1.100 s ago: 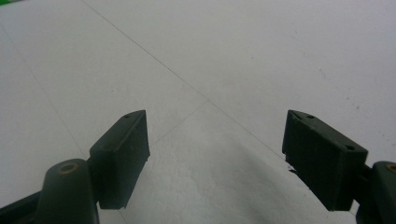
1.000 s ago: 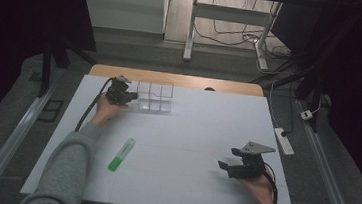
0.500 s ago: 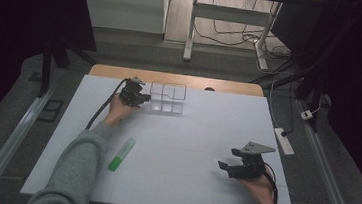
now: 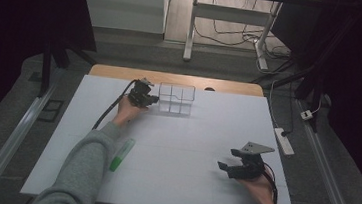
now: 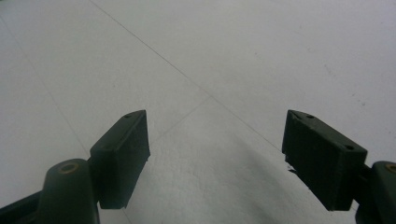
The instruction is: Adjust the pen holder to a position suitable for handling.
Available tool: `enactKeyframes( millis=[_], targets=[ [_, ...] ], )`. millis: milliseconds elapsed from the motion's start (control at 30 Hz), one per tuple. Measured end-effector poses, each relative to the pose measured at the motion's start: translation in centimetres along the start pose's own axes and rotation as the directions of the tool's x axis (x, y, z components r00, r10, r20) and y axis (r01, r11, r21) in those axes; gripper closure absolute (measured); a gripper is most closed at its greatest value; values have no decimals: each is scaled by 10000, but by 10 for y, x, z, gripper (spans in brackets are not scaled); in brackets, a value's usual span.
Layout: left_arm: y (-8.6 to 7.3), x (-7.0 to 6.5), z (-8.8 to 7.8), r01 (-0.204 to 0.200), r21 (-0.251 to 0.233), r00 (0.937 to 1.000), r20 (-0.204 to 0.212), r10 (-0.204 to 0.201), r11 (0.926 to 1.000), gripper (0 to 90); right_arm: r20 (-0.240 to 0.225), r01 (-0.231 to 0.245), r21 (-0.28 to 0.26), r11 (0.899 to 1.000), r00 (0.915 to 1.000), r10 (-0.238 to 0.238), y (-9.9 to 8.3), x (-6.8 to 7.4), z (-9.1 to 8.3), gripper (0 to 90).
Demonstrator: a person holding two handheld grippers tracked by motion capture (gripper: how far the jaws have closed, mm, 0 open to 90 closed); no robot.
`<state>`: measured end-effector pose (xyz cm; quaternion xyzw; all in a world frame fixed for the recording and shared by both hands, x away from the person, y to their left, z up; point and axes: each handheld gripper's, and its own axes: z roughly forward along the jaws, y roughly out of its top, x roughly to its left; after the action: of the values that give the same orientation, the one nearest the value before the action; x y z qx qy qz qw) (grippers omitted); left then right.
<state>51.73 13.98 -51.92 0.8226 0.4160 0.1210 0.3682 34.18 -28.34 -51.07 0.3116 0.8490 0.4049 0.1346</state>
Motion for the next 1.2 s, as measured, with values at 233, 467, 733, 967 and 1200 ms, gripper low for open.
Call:
enactKeyframes(
  millis=[233,467,733,967,1200],
  targets=[
    [-1,1,-3,-72,62,9998,191,71,10000,885,7,-11,4,10000,10000,11,0,0,0,227],
    [-9,-1,-27,-284,-290,9992,-295,275,9992,886,63,8,-48,10000,10000,-8,0,0,-2,226],
    [-31,-4,-66,-89,-547,9996,-271,74,9985,818,74,25,-101,9999,10000,-24,0,0,-3,226],
    [-47,-20,-100,-261,-1086,9992,-331,226,9937,586,55,22,-158,9999,10000,-21,0,0,-4,227],
    [-59,-32,-116,-315,-536,9995,-96,311,9981,470,97,53,-178,9998,9999,-52,0,-1,-4,227]
  ],
)
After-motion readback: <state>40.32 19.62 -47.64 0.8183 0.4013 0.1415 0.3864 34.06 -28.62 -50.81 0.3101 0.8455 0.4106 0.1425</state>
